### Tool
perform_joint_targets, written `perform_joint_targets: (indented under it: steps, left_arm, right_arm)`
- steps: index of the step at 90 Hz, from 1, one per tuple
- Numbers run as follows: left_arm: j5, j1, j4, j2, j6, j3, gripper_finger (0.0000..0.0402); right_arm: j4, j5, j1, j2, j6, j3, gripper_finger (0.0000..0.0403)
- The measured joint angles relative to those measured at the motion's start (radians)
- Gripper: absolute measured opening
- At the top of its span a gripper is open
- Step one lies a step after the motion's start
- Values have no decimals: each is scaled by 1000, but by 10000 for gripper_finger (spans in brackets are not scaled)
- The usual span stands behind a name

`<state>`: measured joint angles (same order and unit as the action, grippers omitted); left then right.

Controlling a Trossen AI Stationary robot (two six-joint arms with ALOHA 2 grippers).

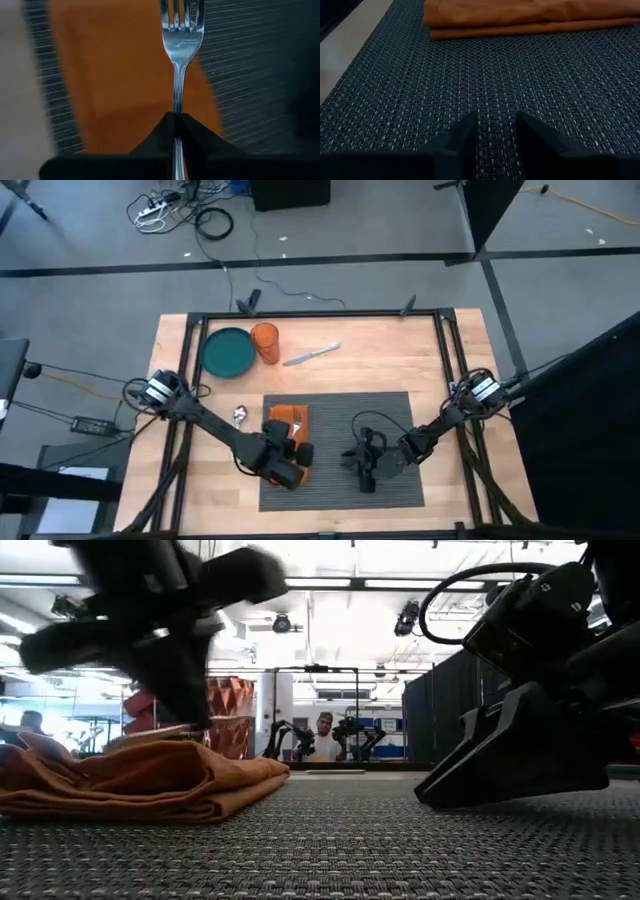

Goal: Set table place
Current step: Put the silver fork on top of the orange table napkin

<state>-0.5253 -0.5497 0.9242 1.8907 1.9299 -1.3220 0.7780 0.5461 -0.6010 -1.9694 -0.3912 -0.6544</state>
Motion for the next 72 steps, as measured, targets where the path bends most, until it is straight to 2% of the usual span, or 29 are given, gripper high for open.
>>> perform_joint_targets:
  steps: [10, 56, 72]
  left_arm:
    - [3, -2, 59, 0, 38, 0, 0]
    - [27, 1, -37, 98, 37, 0, 2]
    - [15, 2, -32, 98, 53, 0, 31]
  right_arm:
    - [0, 0, 0, 0, 0, 0, 112]
    - [0, 1, 0, 0, -1, 0, 111]
    - [0, -4, 0, 0, -1, 0, 111]
